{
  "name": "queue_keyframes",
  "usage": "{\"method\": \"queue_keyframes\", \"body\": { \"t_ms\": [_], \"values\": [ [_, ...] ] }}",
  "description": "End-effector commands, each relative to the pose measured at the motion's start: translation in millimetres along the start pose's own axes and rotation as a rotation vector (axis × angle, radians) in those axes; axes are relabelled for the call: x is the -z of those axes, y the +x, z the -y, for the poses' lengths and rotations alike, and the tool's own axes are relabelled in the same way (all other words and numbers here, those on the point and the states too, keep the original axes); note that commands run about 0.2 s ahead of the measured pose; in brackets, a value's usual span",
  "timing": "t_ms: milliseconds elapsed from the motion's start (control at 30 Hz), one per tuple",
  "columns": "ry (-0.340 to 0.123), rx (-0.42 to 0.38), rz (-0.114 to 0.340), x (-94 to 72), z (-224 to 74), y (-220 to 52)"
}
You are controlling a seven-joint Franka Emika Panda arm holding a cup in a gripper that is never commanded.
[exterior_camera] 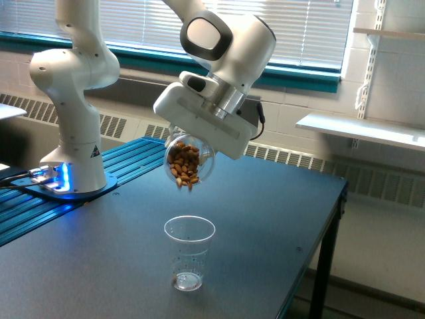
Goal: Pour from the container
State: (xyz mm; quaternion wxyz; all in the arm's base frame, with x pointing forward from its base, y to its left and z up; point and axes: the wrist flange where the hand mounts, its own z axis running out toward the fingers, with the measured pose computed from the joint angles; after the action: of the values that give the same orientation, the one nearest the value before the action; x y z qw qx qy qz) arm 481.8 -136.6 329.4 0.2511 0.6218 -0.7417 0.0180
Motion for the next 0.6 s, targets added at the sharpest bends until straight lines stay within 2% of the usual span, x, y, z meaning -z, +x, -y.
{"method": "queue_keyframes", "body": {
  "t_ms": [33, 600],
  "values": [
    [0.0, -0.005, -0.002, 0.3, 2.4, 3.4],
    [-0.014, -0.001, 0.0, -2.6, 4.8, 1.8]
  ]
}}
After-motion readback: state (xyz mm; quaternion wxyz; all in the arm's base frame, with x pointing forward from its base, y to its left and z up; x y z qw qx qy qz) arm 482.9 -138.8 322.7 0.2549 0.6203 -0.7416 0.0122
